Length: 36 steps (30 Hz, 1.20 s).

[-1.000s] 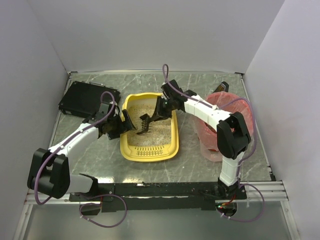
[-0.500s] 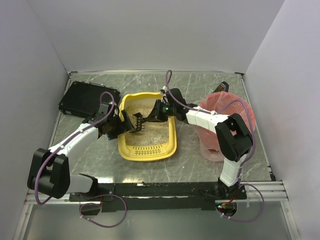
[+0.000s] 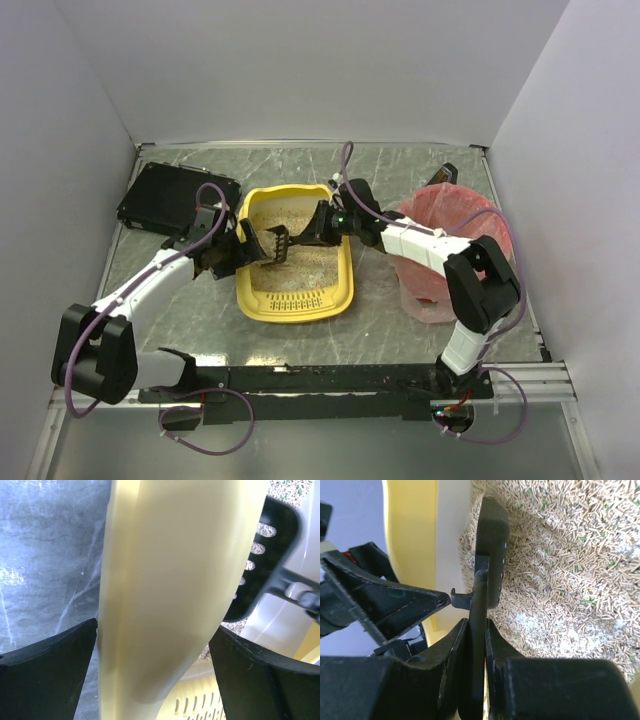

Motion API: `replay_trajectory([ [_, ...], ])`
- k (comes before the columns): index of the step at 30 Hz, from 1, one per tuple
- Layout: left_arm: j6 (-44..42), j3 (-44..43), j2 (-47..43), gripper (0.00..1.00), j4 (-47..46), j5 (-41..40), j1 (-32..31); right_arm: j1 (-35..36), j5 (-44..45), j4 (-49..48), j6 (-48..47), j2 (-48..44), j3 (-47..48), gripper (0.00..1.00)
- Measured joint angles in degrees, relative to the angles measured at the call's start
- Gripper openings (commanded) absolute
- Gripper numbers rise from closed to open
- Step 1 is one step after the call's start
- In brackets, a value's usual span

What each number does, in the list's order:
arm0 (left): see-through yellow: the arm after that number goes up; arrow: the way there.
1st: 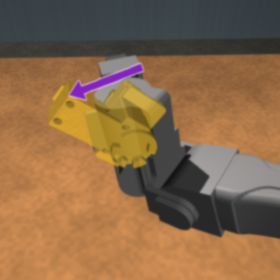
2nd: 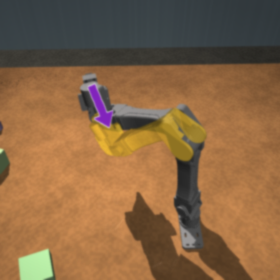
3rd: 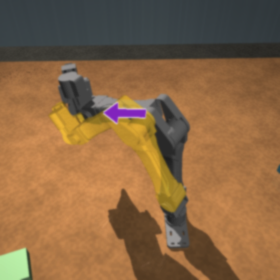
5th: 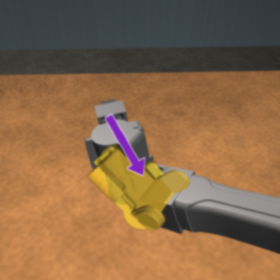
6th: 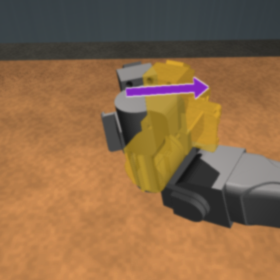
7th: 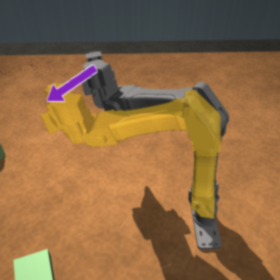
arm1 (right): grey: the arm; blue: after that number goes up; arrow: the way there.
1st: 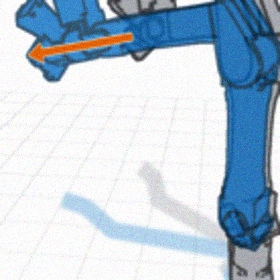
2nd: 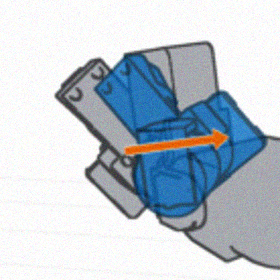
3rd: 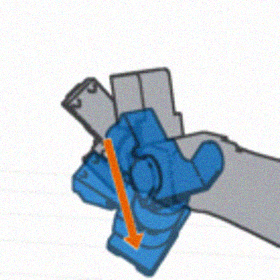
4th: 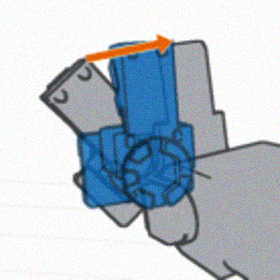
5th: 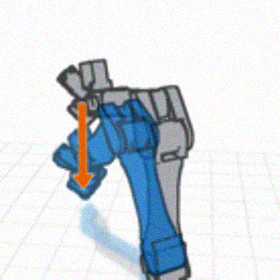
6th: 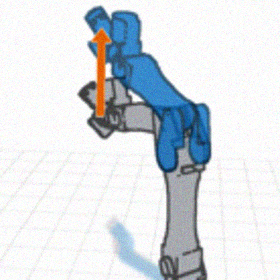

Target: Clean the litter box

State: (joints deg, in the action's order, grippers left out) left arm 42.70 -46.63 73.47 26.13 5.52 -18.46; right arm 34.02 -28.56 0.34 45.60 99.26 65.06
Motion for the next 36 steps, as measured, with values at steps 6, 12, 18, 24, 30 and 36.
replay_trajectory([
  [6, 0.0, 0.0, -0.1, 0.97, 0.4, -0.9, 0.0, -0.6, 1.2, 2.1, -0.7, -2.7, -0.3, 0.0],
  [12, 0.2, 0.0, -0.6, 0.97, 1.0, -0.9, 0.0, -1.8, 1.0, 2.7, -1.1, -3.4, -0.8, 0.0],
  [18, 0.3, -1.0, -2.5, 0.97, 2.0, -1.0, 0.0, -3.8, 1.3, 4.2, -1.1, -6.7, -2.7, 0.0],
  [24, 0.5, -2.2, -3.0, 0.97, 2.3, -1.7, 0.0, -6.0, 1.2, 4.7, -1.4, -13.7, -3.8, 0.0],
  [30, 1.1, -2.2, -3.2, 0.97, 2.5, -1.9, 0.0, -8.5, -2.3, 0.2, 0.8, -20.0, -8.5, 0.0],
  [36, 3.2, -2.3, -6.1, 0.97, 2.6, -2.0, 0.0, -11.3, -6.2, -3.3, 5.7, -24.2, -15.4, 0.0],
])
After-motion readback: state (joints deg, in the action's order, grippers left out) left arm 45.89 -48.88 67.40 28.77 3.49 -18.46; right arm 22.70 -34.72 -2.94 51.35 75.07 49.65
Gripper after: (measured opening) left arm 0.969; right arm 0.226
